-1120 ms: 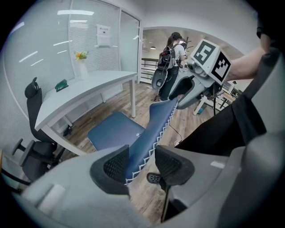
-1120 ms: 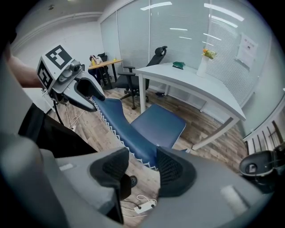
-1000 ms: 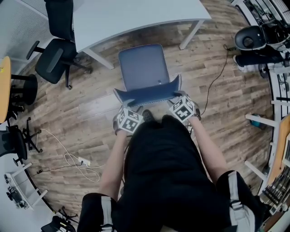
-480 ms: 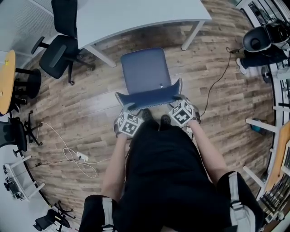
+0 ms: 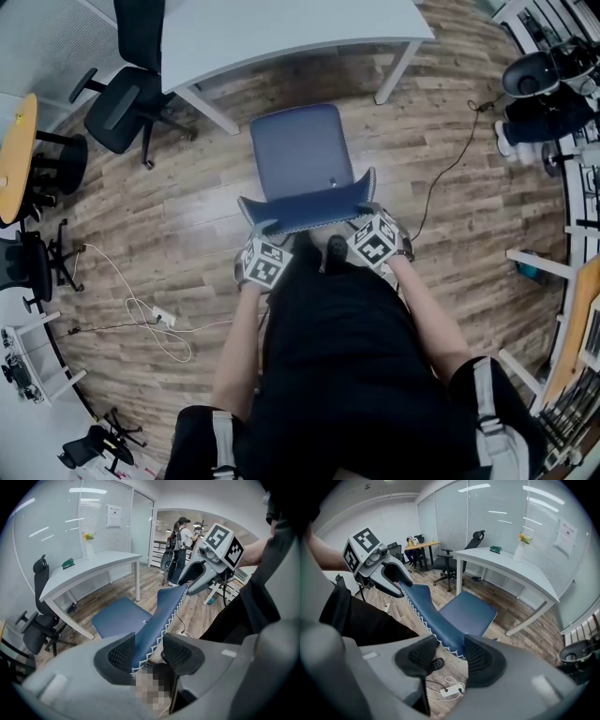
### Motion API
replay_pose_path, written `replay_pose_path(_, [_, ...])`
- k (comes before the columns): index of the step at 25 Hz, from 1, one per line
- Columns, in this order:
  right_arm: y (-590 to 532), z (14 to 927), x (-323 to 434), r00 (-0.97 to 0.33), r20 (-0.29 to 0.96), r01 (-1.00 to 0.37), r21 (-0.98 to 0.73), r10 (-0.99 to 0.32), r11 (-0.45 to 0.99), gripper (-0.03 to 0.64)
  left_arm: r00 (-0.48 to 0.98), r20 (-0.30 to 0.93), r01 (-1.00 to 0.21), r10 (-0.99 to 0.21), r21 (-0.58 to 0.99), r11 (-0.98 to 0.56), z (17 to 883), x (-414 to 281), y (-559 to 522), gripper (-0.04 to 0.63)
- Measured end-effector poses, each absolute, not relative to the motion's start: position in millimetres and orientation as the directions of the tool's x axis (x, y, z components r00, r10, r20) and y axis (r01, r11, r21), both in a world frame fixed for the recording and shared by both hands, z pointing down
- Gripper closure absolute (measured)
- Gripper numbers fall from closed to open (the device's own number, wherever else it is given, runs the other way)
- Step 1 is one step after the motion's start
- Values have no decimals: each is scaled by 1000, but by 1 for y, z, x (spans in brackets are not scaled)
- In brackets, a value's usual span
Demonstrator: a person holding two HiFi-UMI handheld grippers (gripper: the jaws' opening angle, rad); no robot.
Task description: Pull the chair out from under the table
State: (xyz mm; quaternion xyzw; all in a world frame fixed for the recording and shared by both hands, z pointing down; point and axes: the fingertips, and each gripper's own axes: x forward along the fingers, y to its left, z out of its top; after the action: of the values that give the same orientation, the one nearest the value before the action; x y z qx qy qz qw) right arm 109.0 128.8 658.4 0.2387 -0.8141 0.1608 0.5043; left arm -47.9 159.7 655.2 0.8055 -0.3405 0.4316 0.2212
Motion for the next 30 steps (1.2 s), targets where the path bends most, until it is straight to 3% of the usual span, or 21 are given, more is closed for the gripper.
replay_pose_path(15, [163, 655, 125, -404, 887, -529, -29, -222, 848, 431, 382, 852, -747, -358, 56, -663, 652, -32, 194, 410])
replay_pose_path(30, [155, 651, 123, -431, 870, -529, -28, -241, 848, 423, 377, 812, -775, -445, 14, -631, 649, -33, 187, 402])
